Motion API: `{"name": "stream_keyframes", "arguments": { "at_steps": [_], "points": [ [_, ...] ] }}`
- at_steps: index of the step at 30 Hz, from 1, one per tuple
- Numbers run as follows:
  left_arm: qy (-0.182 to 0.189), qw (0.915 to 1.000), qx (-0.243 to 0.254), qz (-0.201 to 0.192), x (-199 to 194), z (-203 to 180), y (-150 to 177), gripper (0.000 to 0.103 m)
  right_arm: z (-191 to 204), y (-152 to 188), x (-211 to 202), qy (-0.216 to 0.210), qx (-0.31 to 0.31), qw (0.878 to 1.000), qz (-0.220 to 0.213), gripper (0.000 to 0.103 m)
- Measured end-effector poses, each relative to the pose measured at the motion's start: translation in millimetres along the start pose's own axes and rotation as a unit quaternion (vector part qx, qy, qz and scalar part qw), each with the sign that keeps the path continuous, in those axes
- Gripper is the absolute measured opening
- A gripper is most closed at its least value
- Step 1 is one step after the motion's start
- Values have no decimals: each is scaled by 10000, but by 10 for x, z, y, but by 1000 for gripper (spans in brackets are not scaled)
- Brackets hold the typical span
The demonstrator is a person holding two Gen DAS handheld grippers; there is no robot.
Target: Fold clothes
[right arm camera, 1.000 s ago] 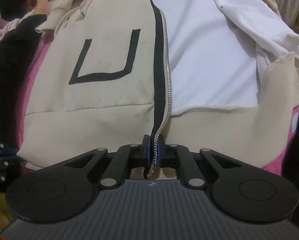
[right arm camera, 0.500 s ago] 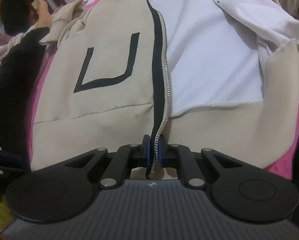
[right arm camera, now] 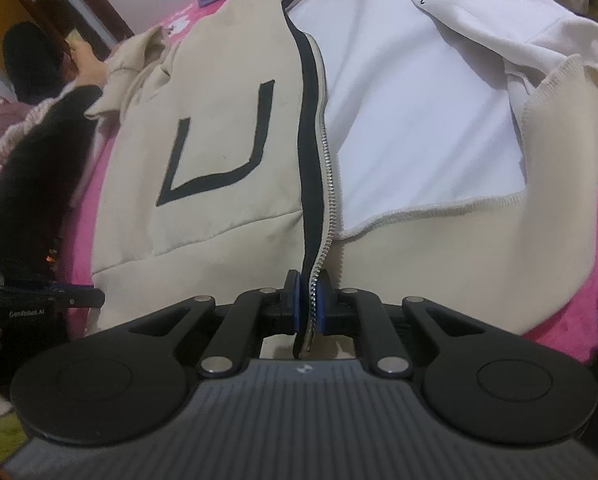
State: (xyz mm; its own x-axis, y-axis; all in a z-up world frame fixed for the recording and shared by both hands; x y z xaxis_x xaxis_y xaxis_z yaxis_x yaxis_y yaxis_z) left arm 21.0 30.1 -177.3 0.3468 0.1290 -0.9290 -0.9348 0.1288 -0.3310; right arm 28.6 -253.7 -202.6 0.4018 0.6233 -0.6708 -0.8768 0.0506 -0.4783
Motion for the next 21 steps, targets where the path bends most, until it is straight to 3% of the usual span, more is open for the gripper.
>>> {"name": "stream_keyframes", "arguments": {
  "at_steps": [4,8,14,18,21],
  "points": [
    [-306,9993,195,86,-6,16,45,4,50,25,36,-212,-74,9997,133,8],
    [-423,9981,438,122,-25,-63,42,4,75,21,75,-152,-234,9993,267,7],
    [-757,9891,1237,269,79,-98,208,0,38,59,106,-55,-251,9987,436,6],
    [-595,9907,1215,162,9,-101,189,3,22,62,112,4,-224,9988,443,6],
    [-447,9918,1196,-46,-141,-92,170,11,30,25,-16,35,-184,9994,292,12]
  ]
}}
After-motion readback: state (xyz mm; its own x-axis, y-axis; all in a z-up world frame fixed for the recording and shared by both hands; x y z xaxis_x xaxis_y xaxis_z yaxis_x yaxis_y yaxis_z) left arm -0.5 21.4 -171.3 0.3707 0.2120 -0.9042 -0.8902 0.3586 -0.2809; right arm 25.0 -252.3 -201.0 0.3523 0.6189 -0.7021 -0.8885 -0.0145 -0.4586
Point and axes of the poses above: each gripper's, at about its wrist camera, not at the fingertips, and x roughly the way its jaws point, z to its left, y to its underside, the point moved 10 cm from there along x, roughly the way its jaws point, and after that the axes turned 12 degrees about -y, right-handed, at the moved point
